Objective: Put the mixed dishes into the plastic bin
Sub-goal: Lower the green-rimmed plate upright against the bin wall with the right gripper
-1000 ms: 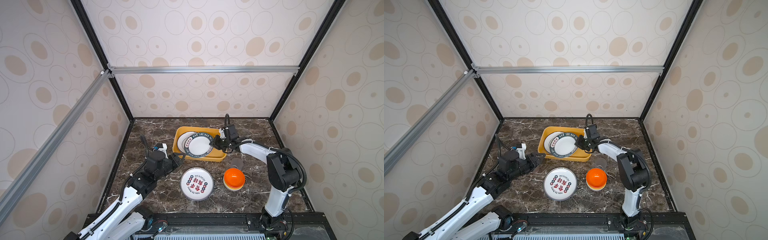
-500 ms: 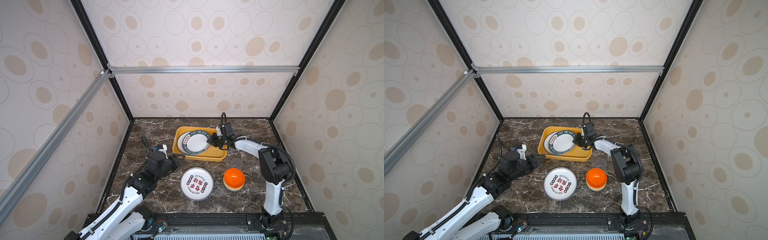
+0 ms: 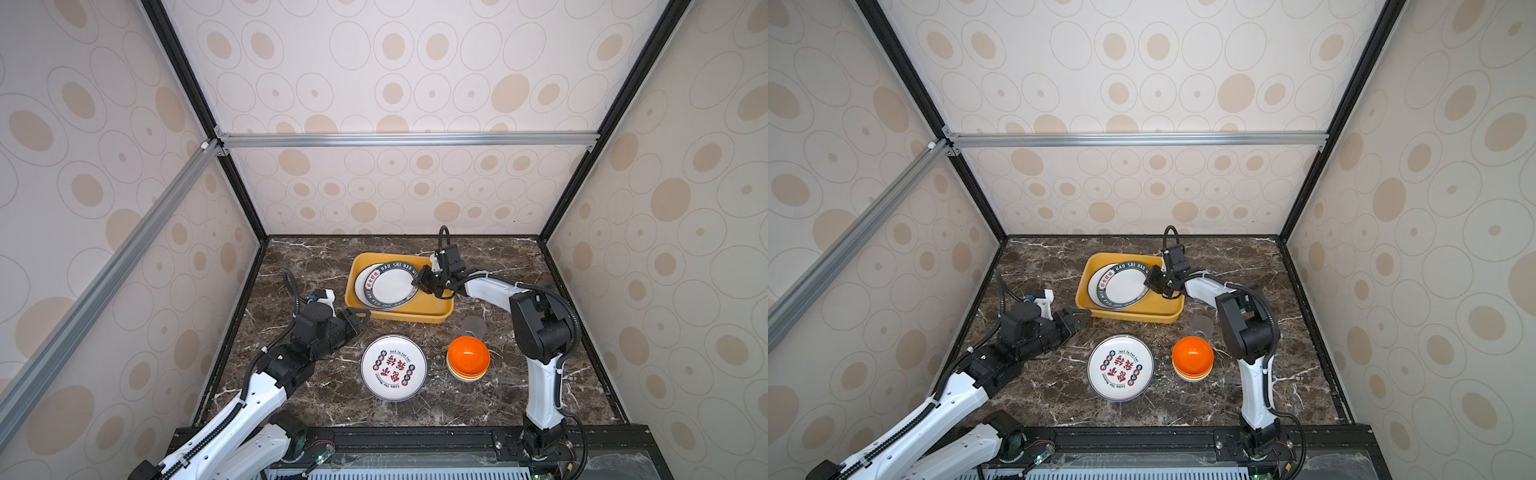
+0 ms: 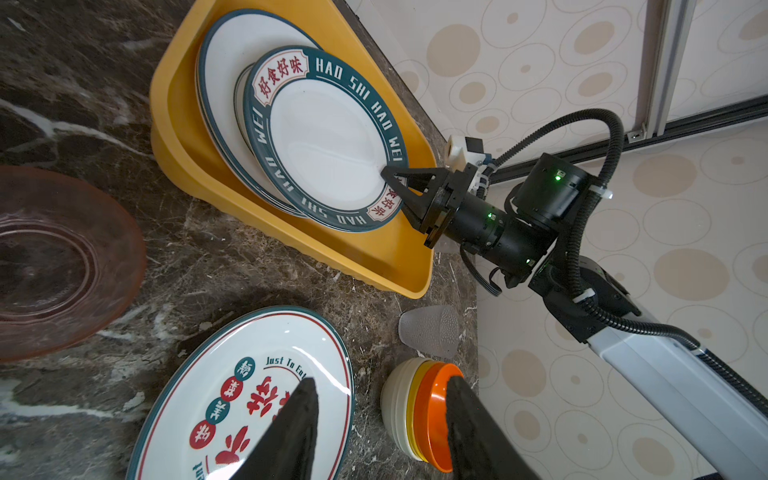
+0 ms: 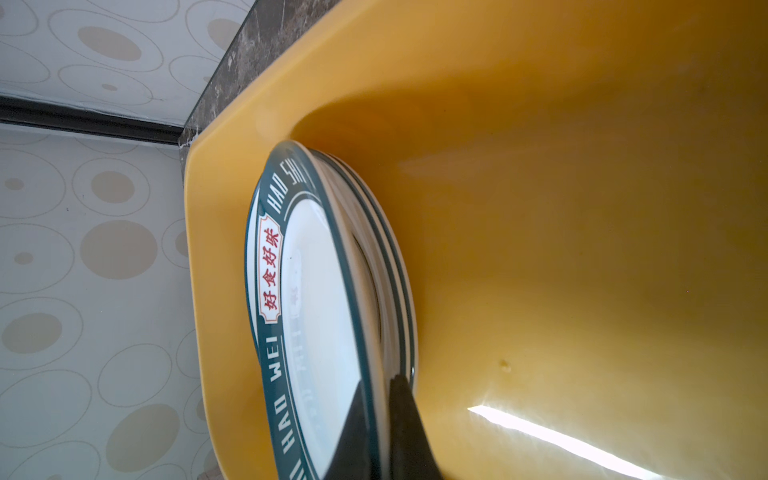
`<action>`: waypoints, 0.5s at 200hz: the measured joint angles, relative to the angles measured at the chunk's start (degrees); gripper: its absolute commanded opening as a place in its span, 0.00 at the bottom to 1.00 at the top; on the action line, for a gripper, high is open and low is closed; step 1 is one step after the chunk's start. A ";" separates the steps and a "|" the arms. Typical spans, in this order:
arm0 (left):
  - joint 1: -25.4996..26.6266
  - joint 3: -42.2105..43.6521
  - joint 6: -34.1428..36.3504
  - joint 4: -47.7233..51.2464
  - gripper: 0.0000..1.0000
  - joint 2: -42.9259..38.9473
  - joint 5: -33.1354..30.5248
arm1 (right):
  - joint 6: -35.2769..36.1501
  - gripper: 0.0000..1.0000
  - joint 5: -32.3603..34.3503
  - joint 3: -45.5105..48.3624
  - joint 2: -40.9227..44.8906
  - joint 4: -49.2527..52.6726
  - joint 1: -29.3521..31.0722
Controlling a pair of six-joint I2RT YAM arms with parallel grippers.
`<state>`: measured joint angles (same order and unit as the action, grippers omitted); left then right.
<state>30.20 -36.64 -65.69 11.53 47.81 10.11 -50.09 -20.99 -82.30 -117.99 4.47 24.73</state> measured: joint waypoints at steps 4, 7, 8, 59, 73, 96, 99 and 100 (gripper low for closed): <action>0.00 0.02 0.00 0.02 0.50 0.00 0.00 | 0.00 0.00 0.00 0.02 -0.02 0.02 0.00; 0.00 0.04 0.00 0.02 0.50 0.00 0.00 | 0.00 0.00 0.00 0.02 -0.02 0.04 0.00; 0.00 0.07 0.00 0.02 0.50 0.00 0.00 | 0.00 0.00 0.00 0.02 -0.04 0.04 0.00; 0.00 0.44 0.00 0.02 0.50 0.00 0.02 | -0.09 0.00 -0.15 0.00 -0.96 -0.35 0.00; 0.00 0.59 -0.02 0.07 0.50 0.00 0.00 | -0.22 0.00 -0.39 -0.02 -1.27 -0.90 0.00; -0.11 0.98 -0.02 0.07 0.50 -0.11 -0.02 | -0.26 0.04 -0.46 -0.04 -1.51 -1.25 0.00; -0.13 1.05 -0.02 0.07 0.50 -0.15 0.00 | -0.28 0.06 -0.48 -0.04 -1.55 -1.31 0.00; -0.15 1.07 -0.02 0.07 0.50 -0.15 0.00 | -0.28 0.06 -0.48 -0.04 -1.57 -1.33 0.00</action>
<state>30.04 -35.57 -65.71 11.60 47.66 10.11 -50.37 -21.47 -82.35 -119.57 3.14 24.73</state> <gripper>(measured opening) 0.500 0.080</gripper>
